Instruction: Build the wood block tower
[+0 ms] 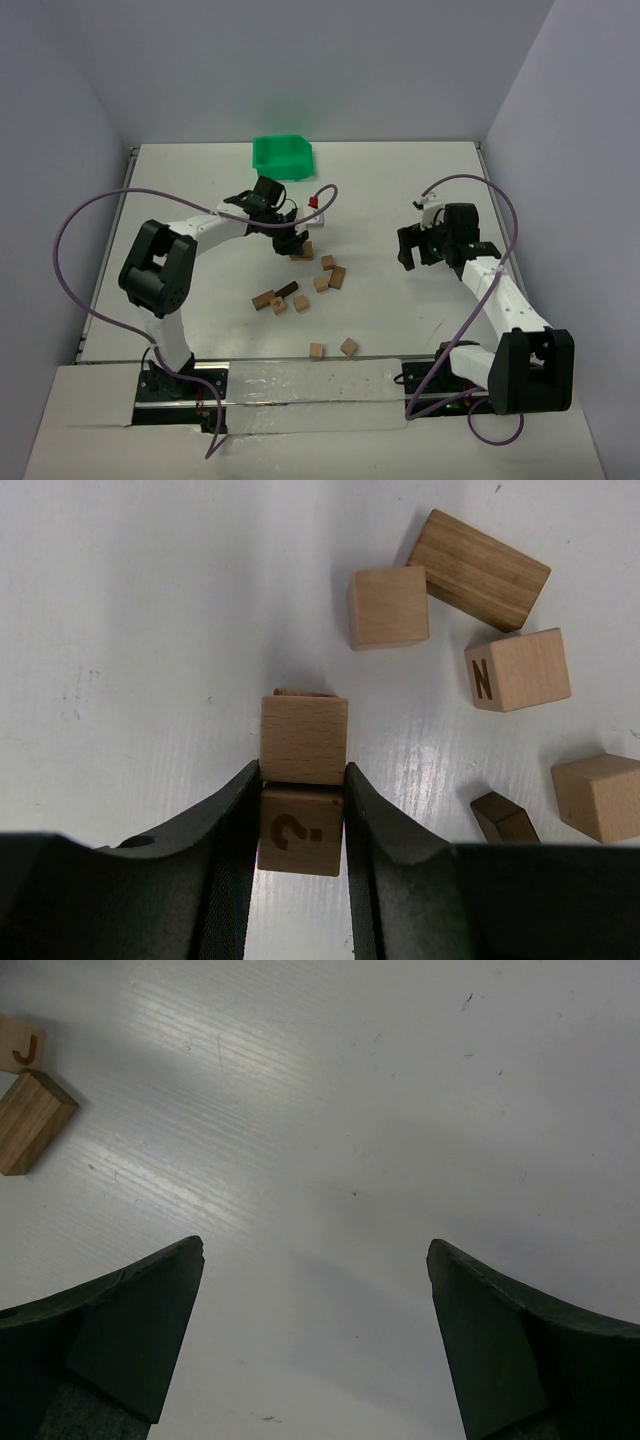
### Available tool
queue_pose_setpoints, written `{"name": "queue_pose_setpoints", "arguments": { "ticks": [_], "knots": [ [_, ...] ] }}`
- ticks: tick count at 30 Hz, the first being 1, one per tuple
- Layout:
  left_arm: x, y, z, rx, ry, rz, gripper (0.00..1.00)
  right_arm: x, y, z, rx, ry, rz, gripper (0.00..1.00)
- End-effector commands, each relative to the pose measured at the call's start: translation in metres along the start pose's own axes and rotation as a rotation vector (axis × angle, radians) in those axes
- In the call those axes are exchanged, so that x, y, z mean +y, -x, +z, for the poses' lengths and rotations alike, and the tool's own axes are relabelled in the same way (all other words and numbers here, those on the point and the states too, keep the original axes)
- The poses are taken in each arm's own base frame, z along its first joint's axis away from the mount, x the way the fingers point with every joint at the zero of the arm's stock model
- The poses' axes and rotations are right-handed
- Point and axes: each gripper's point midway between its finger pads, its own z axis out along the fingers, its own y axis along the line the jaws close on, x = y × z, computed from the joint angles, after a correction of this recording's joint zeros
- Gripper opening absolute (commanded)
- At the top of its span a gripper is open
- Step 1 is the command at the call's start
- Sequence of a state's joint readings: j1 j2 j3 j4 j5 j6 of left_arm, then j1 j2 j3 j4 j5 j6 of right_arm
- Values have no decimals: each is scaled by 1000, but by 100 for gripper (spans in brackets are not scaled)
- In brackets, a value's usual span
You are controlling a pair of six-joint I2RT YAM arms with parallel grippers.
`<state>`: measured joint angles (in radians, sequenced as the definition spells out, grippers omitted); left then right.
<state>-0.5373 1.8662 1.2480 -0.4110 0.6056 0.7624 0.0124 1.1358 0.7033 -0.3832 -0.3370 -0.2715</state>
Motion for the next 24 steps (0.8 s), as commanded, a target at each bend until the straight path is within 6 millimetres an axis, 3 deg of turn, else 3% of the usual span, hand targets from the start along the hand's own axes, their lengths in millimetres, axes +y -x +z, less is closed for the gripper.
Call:
{"name": "queue_pose_setpoints", "arguments": {
  "ticks": [1, 24],
  "knots": [
    [12, 14, 2, -29, 25, 35, 0, -6, 22, -7, -54, -23, -29, 100],
    [12, 11, 11, -13, 13, 59, 1, -6, 21, -6, -46, -22, -28, 100]
  ]
}}
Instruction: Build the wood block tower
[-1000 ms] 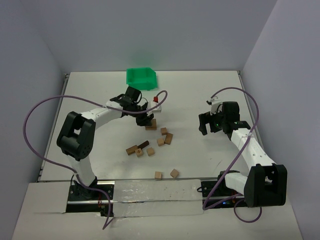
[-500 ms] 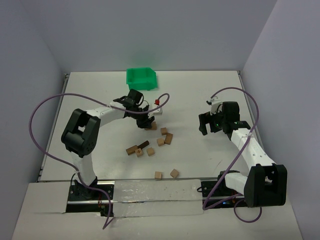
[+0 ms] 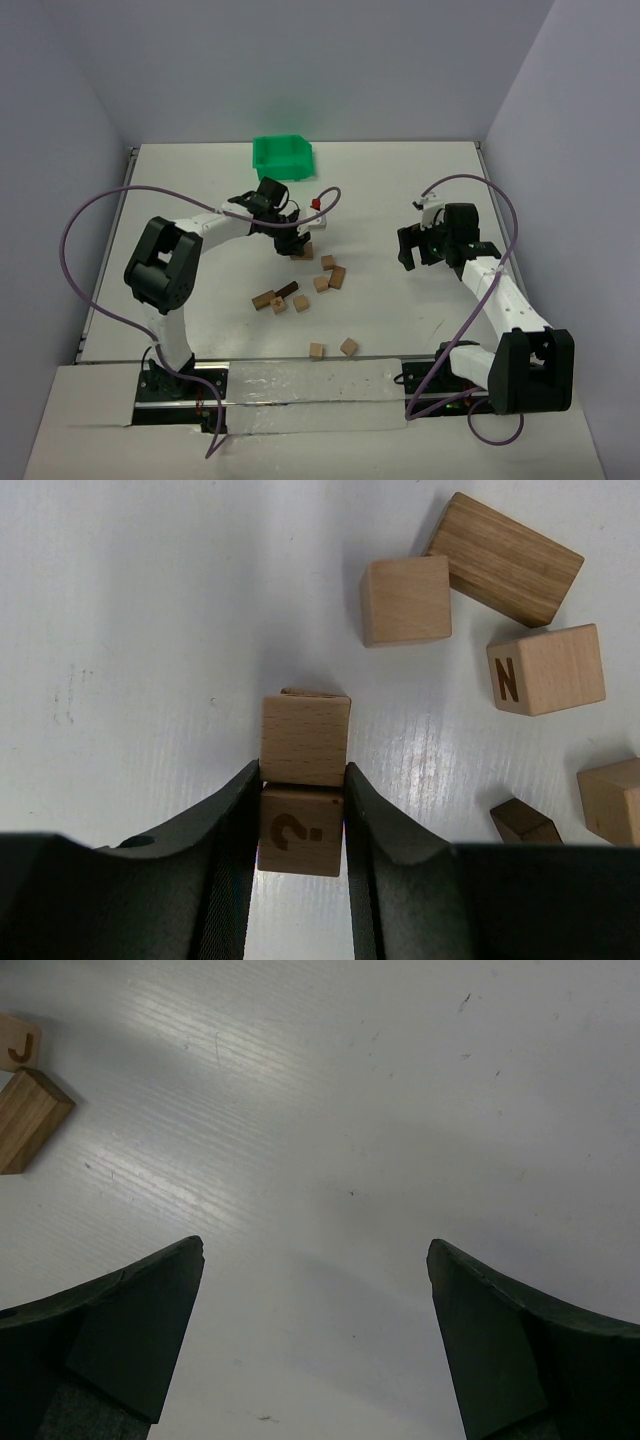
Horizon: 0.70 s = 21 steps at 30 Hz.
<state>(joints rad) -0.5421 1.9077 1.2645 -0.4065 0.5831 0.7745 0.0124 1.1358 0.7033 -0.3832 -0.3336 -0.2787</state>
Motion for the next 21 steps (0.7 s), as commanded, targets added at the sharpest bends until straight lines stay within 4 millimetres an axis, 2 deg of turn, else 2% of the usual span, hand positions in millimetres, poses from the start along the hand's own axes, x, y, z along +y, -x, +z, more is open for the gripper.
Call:
{"name": "queue_pose_setpoints", "arguments": {
  "ticks": [1, 21],
  "knots": [
    [7, 19, 1, -40, 11, 57, 1, -6, 21, -6, -47, -19, -21, 100],
    [7, 10, 6, -11, 22, 77, 14, -6, 20, -6, -46, -17, -23, 100]
  ]
}}
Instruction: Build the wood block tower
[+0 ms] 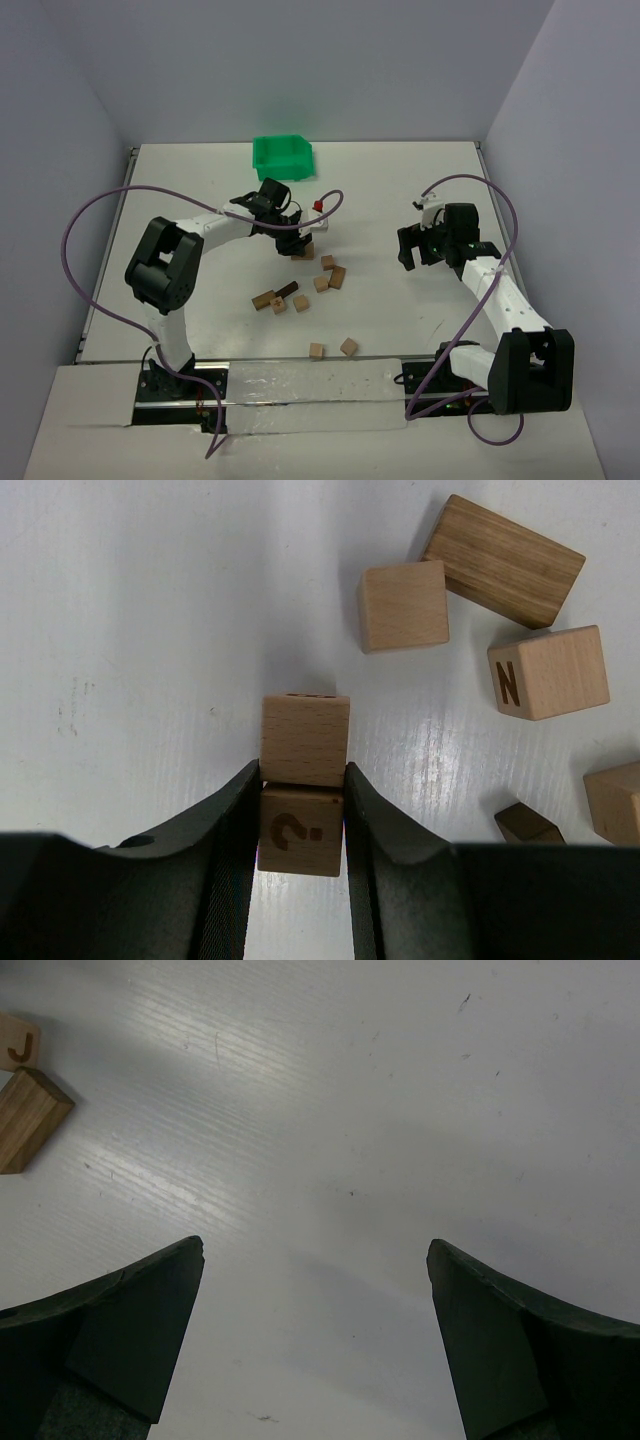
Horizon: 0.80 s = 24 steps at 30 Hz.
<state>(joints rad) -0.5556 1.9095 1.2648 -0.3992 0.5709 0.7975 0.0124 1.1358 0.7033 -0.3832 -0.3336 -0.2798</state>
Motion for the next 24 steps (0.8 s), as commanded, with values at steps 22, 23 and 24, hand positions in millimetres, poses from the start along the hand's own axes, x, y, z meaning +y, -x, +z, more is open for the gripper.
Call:
{"name": "queue_pose_setpoints", "arguments": {
  "ticks": [22, 23, 24],
  "knots": [
    [5, 23, -14, -36, 14, 78, 65, -4, 20, -5, -43, -6, -16, 100],
    [5, 26, -16, -43, 14, 82, 69, -4, 20, -5, -42, -5, -15, 100],
    [5, 30, -19, -50, 16, 86, 73, -4, 20, -4, -41, -3, -15, 100]
  ]
}}
